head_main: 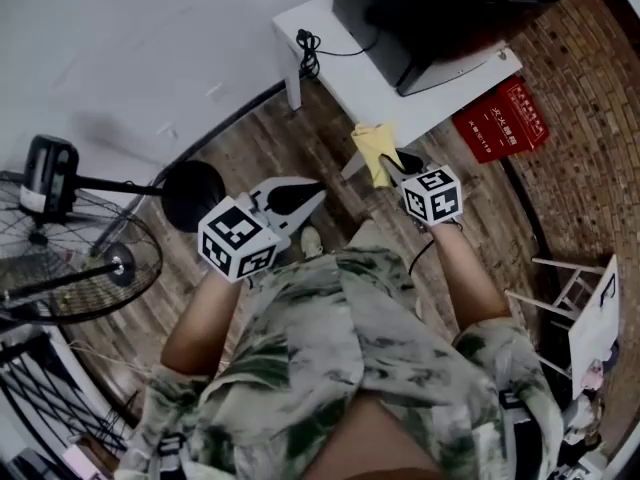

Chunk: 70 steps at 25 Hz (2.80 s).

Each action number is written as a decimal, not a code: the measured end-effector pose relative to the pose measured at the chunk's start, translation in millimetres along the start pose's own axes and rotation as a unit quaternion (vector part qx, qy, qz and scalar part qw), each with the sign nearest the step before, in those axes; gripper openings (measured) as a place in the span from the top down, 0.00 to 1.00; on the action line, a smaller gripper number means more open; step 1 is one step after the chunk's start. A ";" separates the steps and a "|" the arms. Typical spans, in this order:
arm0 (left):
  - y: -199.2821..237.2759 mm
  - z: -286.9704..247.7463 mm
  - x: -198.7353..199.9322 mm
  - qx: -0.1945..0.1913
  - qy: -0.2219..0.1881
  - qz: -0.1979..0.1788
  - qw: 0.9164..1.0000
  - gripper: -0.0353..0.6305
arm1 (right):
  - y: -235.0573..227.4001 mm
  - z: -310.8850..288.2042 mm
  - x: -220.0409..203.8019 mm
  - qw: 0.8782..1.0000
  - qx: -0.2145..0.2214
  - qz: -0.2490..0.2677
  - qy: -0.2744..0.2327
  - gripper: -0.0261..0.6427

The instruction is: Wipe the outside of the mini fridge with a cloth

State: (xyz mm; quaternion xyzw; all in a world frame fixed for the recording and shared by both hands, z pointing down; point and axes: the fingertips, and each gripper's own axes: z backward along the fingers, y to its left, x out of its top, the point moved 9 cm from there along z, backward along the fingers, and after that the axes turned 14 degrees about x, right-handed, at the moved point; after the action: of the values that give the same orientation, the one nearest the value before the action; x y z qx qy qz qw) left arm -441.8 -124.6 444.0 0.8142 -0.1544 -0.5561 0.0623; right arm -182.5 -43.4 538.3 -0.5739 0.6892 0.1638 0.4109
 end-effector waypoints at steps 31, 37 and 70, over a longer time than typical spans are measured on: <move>-256.5 -72.8 -33.8 0.096 0.007 0.010 0.995 0.91 | 3.9 305.1 -154.4 0.993 0.075 0.023 -0.089 0.83; -286.1 -87.4 -42.2 0.092 0.013 0.012 0.996 0.91 | 6.7 333.0 -169.5 0.993 0.070 0.021 -0.097 0.83; -372.4 -113.6 -58.2 0.031 0.020 -0.010 0.999 0.91 | 35.8 396.5 -209.9 0.990 0.060 0.030 -0.124 0.83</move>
State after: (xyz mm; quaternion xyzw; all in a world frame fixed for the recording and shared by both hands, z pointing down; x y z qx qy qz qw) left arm -288.4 237.8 436.4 0.8280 -0.1622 -0.5356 0.0350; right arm -64.9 381.2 446.5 -0.5028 0.6584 0.2039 0.5216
